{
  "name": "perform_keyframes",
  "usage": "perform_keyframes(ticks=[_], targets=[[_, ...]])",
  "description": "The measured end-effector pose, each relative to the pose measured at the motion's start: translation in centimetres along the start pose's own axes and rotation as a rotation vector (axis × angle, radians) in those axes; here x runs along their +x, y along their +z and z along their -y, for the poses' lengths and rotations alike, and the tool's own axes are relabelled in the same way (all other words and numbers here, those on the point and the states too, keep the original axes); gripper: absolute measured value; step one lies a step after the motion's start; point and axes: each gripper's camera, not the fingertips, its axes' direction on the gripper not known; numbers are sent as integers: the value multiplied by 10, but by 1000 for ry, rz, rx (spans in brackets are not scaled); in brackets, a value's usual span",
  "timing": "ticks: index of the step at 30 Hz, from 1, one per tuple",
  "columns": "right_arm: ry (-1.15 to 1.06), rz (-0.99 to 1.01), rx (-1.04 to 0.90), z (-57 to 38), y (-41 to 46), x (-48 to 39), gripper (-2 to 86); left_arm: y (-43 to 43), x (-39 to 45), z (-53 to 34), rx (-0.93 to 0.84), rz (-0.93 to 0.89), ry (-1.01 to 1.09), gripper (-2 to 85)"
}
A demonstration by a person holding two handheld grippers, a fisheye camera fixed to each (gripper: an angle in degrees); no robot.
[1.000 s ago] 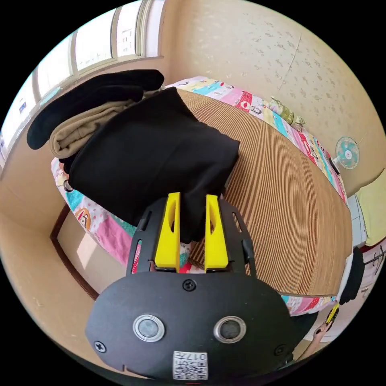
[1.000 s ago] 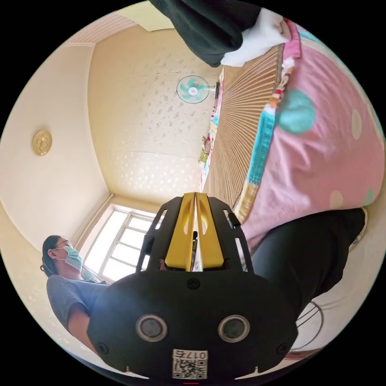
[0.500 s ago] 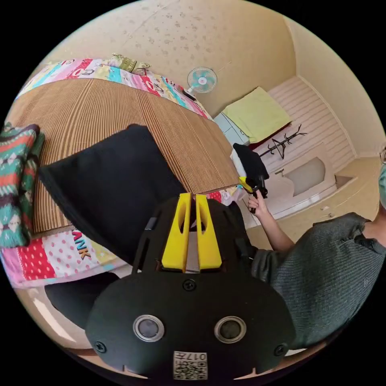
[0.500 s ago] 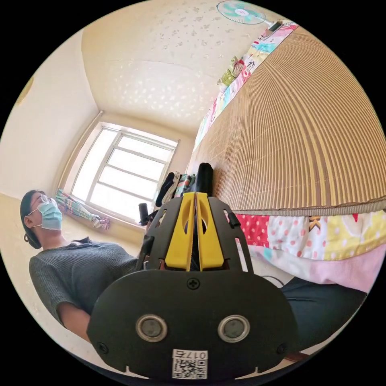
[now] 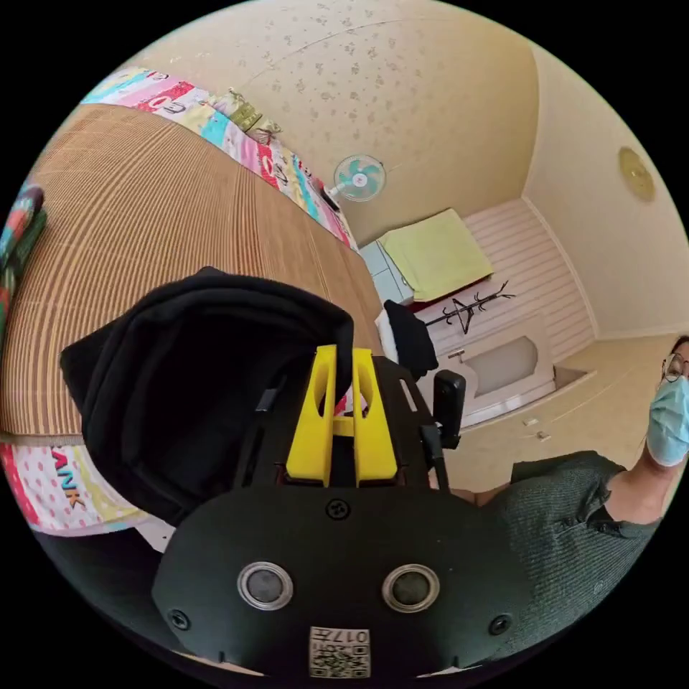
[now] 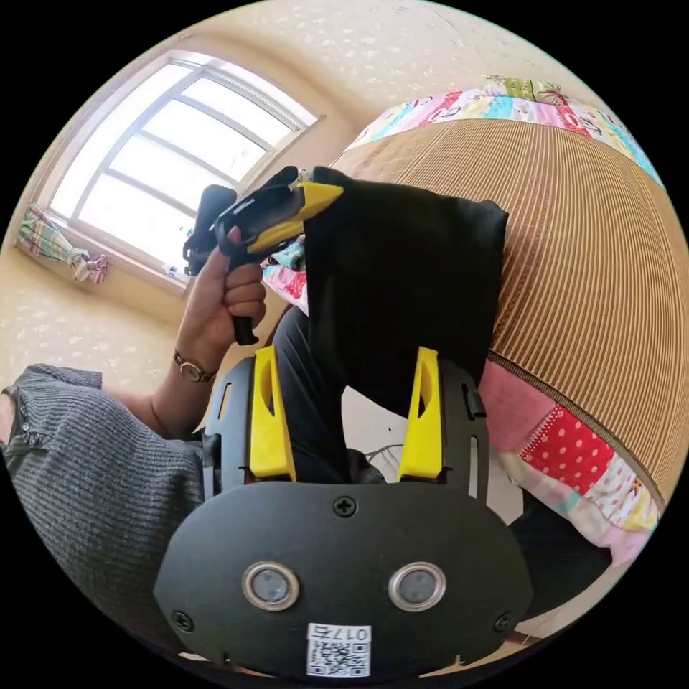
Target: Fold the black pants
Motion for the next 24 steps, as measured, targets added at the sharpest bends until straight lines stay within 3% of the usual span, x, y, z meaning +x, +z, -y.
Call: perform_keyframes(ticks=[1,3,7,9,11,14,15,17,18,20,24], targets=[[6,-11,-4,1,3,0,227,24,24,10,-118,-19,76,49],[111,-114,41,-1,-5,14,112,47,54,14,-252,5,177,60],[211,-77,120,-21,-40,51,52,4,89,-20,-102,197,392,51],[202,-74,229,-38,-72,62,40,-28,78,-39,33,330,333,53],[136,-85,273,-41,-93,58,31,-57,42,-55,136,517,140,106],[14,-109,333,-32,-124,39,19,-53,-22,-52,48,610,-52,189],[-47,-123,348,-25,-135,27,15,-45,-35,-49,-4,592,-71,196],[-168,-139,360,-13,-150,3,11,-7,-79,-38,-190,378,-120,177],[-263,-149,369,-7,-160,-15,9,0,-83,-36,-196,295,-115,164],[-409,-127,409,-7,-182,-39,7,8,-82,-28,-116,-62,-49,65],[-637,124,686,-21,-265,-48,6,-1,-67,-9,-45,-283,-77,82]])
